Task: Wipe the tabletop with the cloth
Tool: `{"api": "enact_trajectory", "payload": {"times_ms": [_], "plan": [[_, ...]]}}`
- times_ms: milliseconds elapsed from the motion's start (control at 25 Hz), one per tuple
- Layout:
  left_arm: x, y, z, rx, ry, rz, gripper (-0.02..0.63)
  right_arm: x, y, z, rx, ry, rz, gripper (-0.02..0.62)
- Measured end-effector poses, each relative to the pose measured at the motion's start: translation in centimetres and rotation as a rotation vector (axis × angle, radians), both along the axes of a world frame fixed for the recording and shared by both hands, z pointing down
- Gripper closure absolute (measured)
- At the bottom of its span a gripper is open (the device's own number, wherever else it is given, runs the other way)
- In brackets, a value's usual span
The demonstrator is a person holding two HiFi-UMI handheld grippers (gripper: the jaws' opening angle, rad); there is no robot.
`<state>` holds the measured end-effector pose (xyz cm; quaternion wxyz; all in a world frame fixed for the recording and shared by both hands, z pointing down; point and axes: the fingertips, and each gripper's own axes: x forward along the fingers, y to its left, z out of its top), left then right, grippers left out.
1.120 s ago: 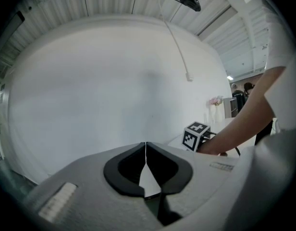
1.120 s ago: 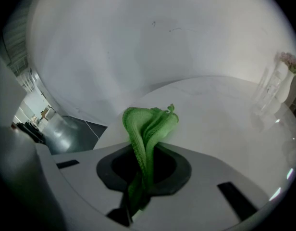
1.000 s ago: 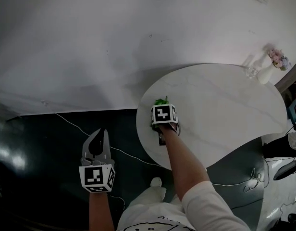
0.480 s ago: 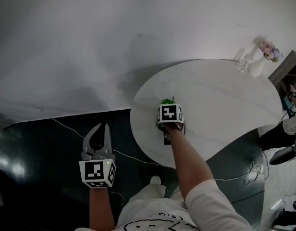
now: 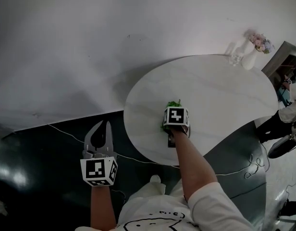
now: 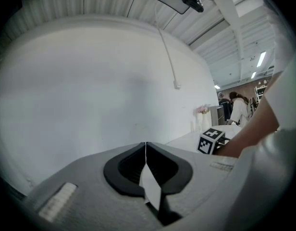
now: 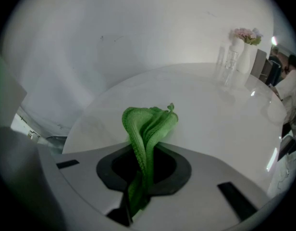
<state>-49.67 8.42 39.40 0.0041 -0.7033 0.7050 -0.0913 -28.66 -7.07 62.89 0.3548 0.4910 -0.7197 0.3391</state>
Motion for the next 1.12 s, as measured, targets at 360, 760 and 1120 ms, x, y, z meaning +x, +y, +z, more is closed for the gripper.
{"api": "enact_trajectory", "payload": {"times_ms": [360, 760, 1120], "plan": [[2.8, -1.1, -0.6, 0.025, 0.003, 0.059, 0.586, 7.0, 1.7, 0.3, -0.007, 0.007, 0.121, 0.552], [6.5, -2.3, -1.1, 0.044, 0.013, 0.135, 0.586, 13.9, 4.7, 0.6, -0.02, -0.001, 0.277, 0.552], [9.5, -2.9, -1.5, 0.059, 0.023, 0.191, 0.586, 18.9, 7.4, 0.7, -0.013, -0.049, 0.415, 0.552]]}}
